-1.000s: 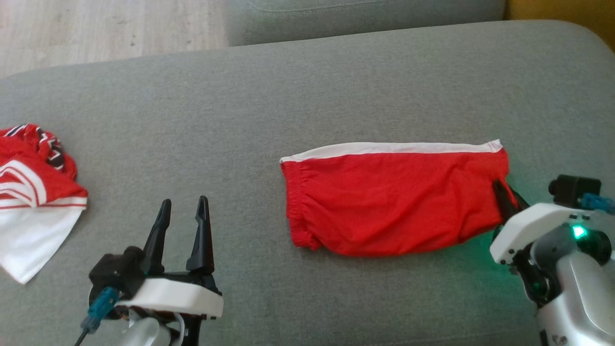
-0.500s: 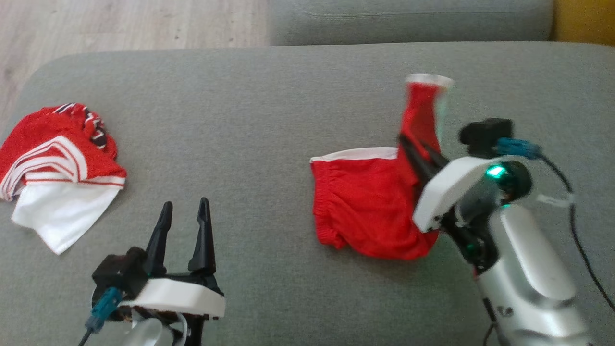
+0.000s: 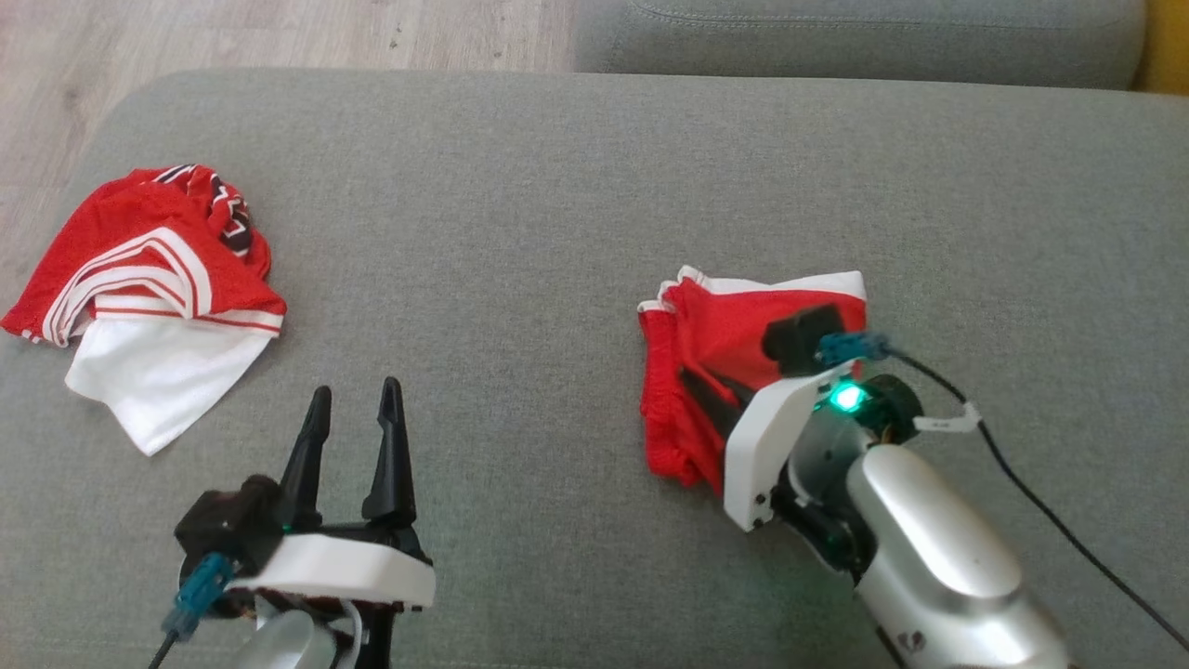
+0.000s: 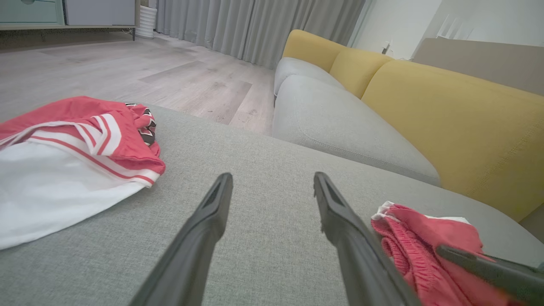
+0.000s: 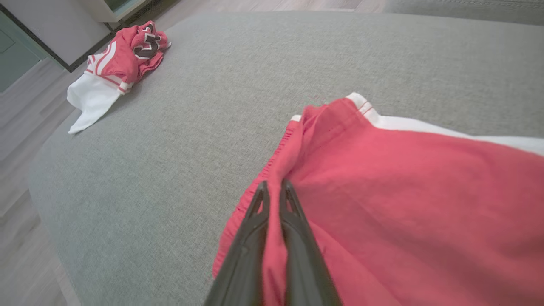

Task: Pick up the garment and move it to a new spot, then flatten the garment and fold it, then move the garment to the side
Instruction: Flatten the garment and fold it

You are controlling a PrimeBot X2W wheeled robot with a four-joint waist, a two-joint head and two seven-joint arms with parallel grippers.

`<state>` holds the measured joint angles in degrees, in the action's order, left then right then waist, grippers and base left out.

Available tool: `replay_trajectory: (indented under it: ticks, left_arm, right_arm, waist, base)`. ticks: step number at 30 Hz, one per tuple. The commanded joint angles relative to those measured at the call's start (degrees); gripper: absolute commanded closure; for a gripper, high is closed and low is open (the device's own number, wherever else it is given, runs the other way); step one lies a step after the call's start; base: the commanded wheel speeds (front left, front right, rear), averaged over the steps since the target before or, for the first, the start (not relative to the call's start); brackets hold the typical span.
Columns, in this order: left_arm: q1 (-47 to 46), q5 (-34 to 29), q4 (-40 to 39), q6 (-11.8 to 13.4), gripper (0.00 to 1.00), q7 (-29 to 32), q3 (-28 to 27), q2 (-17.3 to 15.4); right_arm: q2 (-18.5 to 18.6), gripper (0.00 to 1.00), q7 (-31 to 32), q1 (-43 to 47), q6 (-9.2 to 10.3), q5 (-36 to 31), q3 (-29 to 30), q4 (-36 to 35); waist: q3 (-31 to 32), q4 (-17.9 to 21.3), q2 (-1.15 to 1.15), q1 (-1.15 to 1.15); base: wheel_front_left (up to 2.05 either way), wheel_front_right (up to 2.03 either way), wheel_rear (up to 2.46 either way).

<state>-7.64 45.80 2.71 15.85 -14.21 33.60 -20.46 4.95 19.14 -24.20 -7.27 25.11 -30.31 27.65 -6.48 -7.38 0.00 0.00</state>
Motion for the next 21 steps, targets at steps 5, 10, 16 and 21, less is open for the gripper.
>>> replay_trajectory:
  ticks: [5, 10, 16, 21]
  left_arm:
    - [-1.2, -0.8, -1.4, -0.3, 0.00, -0.7, -2.7, -0.3]
    - [-1.1, -1.1, -1.2, -0.5, 0.00, -0.7, -2.6, -0.1]
    - [-1.1, -1.1, -0.8, -0.7, 0.00, -0.7, -2.3, 0.1]
    - [-0.8, -1.1, -0.6, -0.6, 0.00, -0.7, -2.1, 0.3]
  right_arm:
    - [-1.3, 1.00, -1.4, -3.1, -0.22, 1.0, -3.7, -1.0]
    - [-1.0, 0.15, -2.4, -3.2, -0.22, 1.6, -6.1, 0.0]
    - [-0.6, 0.00, -5.2, -2.9, -0.22, 2.4, -7.4, -1.3]
    - [0.7, 0.00, -6.9, -1.4, -0.22, 3.2, -7.0, -4.9]
  waist:
    - [0.1, 0.4, 0.00, 0.00]
    - [0.2, 1.0, 0.00, 0.00]
    - [0.5, 1.7, 0.00, 0.00]
    - [1.1, 2.4, 0.00, 0.00]
  base:
    - [0.00, 0.00, 0.00]
    - [0.00, 0.00, 0.00]
    - [0.00, 0.00, 0.00]
    - [0.00, 0.00, 0.00]
